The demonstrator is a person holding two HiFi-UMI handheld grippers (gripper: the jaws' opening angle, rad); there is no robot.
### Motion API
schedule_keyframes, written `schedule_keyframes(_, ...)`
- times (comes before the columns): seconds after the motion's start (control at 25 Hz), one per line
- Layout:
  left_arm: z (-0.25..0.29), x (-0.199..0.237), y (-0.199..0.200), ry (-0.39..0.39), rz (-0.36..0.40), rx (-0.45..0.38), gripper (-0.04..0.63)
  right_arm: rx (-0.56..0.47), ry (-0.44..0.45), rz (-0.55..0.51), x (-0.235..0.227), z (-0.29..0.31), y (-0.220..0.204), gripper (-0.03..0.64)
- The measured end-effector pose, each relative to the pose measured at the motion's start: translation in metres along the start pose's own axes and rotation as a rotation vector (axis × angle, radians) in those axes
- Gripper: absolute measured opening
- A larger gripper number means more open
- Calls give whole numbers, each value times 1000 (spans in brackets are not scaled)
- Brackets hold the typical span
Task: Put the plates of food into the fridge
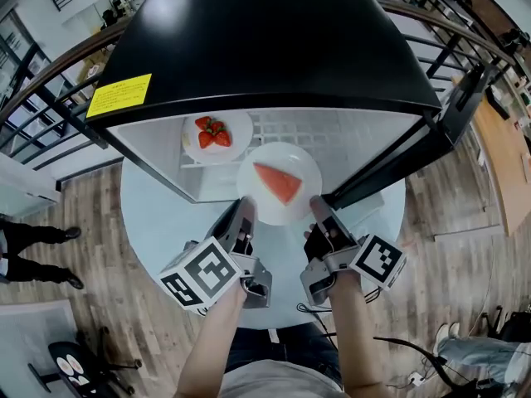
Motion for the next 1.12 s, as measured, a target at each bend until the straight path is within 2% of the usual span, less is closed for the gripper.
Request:
schedule_keyframes(0.16, 13, -5, 5, 0, 7, -1, 44, -14, -3, 8, -4, 7, 10, 31)
schedule_keyframes(0.32, 28, -6, 4, -23, -17, 16, 44, -30, -6, 33, -9, 13, 17, 31)
schedule_keyframes(0.88, 67, -1, 0, -4, -50, 45, 44, -85, -44, 81, -29, 28, 34, 28)
schedule_keyframes(1.12, 75, -1, 5, 6, -64, 43, 44, -92, -34, 99, -31, 38, 38, 28)
Point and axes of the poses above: the fingertips, and each gripper's own axes: z forward along the fingers, x to its left, y out of its top, the point moved 7 cm from there along -z, backward along the fingers, and after that the axes turned 1 degree about -y, right-handed, at the moved point
